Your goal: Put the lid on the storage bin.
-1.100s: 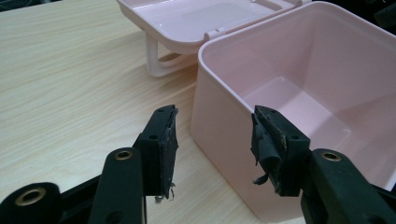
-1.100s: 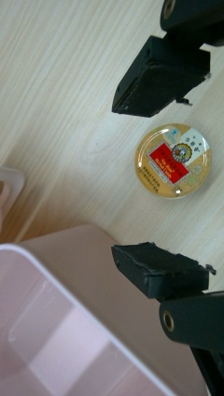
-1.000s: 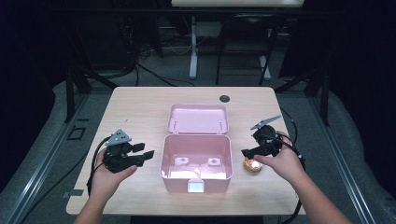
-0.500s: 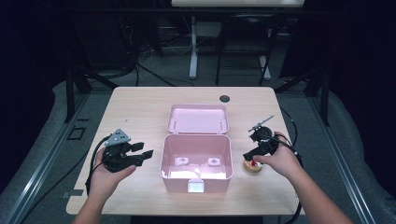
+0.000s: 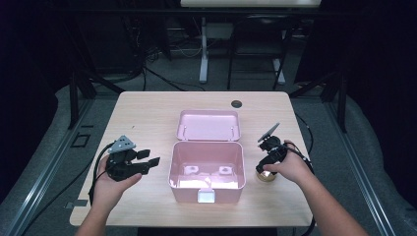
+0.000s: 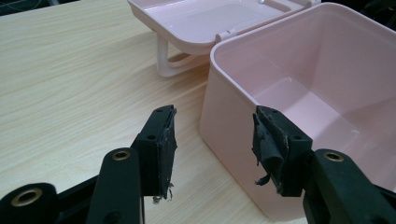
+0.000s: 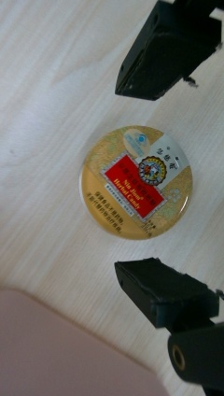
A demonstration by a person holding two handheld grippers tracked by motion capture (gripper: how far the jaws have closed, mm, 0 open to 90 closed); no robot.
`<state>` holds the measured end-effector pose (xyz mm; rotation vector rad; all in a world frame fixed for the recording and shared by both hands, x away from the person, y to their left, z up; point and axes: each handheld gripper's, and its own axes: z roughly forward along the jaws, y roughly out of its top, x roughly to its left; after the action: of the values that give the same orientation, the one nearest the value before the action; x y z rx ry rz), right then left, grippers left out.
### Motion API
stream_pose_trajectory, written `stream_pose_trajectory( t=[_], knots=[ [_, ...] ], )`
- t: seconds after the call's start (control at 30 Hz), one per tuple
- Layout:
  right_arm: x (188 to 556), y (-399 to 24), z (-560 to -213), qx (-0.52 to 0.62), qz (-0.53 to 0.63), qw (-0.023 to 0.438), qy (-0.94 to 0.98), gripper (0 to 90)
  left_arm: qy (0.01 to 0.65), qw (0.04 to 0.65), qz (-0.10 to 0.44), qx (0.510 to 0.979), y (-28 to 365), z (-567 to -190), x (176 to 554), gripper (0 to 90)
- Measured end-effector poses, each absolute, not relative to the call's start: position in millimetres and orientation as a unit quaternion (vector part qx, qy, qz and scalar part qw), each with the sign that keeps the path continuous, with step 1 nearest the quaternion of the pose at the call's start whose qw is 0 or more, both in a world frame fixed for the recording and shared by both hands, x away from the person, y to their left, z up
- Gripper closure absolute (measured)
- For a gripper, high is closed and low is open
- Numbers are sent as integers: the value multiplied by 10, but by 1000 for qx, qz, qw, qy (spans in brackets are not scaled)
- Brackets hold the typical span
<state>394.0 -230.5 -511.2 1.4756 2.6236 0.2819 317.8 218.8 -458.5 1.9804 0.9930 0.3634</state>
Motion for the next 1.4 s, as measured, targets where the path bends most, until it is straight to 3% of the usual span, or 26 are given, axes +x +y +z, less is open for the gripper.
stream_pose_trajectory(
  t=[0.7, 1.4],
  knots=[
    [4050, -2272, -5354, 495, 47, 30, 867, 82, 401, 434, 148, 793, 2200, -4586, 3180, 491],
    [4066, -2234, -5476, 503, 27, 15, 863, 174, 405, 433, 148, 792, 2210, -4579, 3180, 491]
  ],
)
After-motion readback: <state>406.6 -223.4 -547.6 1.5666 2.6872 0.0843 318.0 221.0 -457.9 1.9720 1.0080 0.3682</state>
